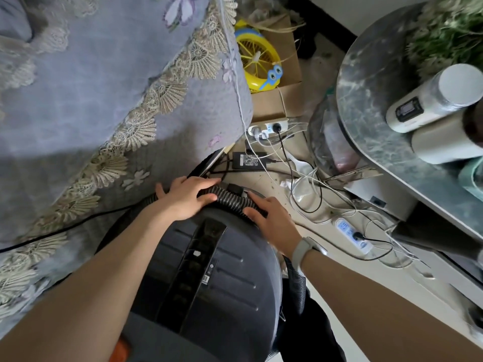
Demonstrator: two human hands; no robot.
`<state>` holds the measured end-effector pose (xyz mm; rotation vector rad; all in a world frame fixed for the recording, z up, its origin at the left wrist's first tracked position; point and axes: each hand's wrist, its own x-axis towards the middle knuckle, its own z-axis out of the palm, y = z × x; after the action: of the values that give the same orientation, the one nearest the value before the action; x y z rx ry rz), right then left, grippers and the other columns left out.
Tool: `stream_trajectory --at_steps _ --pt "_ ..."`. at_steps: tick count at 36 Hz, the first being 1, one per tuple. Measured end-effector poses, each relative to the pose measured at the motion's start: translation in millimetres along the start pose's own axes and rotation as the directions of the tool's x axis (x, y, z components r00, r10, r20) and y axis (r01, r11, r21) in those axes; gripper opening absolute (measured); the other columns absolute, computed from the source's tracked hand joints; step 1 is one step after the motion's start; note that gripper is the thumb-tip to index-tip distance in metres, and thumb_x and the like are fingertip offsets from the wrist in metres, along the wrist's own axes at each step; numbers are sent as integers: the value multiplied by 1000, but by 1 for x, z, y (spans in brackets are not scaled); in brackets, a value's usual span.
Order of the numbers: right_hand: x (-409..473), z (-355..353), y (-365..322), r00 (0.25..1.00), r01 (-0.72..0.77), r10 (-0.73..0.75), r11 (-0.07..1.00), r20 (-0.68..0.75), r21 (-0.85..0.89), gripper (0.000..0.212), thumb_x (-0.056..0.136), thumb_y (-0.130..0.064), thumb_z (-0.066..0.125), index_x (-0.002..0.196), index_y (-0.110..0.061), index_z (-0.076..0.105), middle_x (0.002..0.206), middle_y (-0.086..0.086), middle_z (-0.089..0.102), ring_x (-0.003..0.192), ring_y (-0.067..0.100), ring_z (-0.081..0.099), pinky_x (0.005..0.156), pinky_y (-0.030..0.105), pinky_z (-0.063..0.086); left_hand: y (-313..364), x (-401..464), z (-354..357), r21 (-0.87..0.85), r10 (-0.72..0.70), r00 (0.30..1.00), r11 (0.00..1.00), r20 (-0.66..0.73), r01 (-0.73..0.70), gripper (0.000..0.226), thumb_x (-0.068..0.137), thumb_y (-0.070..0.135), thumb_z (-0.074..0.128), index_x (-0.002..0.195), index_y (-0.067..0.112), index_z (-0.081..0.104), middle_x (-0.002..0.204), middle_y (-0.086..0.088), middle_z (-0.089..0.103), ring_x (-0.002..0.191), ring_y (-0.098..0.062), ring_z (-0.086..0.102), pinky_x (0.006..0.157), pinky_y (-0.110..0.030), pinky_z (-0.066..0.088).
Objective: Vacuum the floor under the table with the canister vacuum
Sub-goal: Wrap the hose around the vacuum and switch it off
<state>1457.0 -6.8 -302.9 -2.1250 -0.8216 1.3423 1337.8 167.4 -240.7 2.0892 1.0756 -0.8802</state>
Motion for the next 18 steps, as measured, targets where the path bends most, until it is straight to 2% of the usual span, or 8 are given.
stream_trajectory --at_steps 5,9,14,16,18 --pt "1 -1 1 1000 11 -10 995 11 -94 51 94 -55 41 143 -41 36 125 4 49 114 24 50 95 37 43 2 1 4 48 -46 997 998 -55 48 46 97 49 40 141 52 28 155 15 22 146 -21 9 109 -66 -3" --pt "2 -1 -1 997 71 -67 985 29 -160 52 96 -54 37 144 -33 37 120 9 55 109 27 55 92 42 46 9 -6 12 53 -126 984 990 -127 134 49 97 49 39 144 50 25 158 12 15 147 -23 3 111 -66 -1" --pt "-17 -13 -9 989 144 -147 960 7 -239 60 94 -50 32 146 -22 35 133 10 52 120 30 49 100 43 41 23 -27 19 -21 -206 937 978 -282 209 53 98 48 37 148 38 23 159 4 14 146 -25 7 111 -64 9" --pt "-31 -23 -9 983 169 -181 942 -16 -289 57 96 -46 35 147 -20 34 137 8 50 124 29 46 104 41 37 31 -41 18 25 -176 915 980 -362 198 54 99 46 36 149 34 21 159 2 14 146 -27 9 111 -64 11" --pt "-45 -34 -7 977 187 -212 910 -29 -370 52 99 -38 38 147 -19 31 142 5 45 128 27 42 108 40 33 41 -56 20 154 -79 893 975 -442 163 54 99 44 36 150 31 21 159 1 14 146 -27 9 112 -62 10"
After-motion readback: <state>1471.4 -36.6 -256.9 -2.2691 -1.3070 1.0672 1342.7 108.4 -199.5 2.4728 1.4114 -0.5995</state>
